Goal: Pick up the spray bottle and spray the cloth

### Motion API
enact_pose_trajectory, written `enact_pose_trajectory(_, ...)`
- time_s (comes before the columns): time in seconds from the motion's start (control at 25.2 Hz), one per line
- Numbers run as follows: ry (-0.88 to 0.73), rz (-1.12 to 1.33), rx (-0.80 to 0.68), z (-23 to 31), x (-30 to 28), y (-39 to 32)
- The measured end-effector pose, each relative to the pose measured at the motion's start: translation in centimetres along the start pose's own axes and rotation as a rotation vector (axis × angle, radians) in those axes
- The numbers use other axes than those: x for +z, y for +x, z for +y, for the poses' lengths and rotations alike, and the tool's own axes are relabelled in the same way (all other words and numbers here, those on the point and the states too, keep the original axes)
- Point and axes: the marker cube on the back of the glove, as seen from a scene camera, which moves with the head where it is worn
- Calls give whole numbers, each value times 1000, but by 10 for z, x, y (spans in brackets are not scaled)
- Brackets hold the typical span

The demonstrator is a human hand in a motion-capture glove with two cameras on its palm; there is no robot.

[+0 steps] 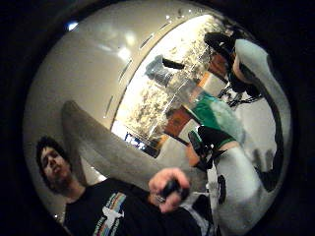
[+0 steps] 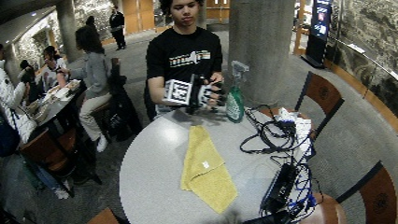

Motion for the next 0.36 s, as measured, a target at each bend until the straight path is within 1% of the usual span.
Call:
enact_pose_trajectory(0.12,41,221,-15,33,-46,19)
enact_pose_trajectory(0.24,77,487,27,64,-83,40)
enact_pose_trajectory(0.36,89,584,67,77,-99,53)
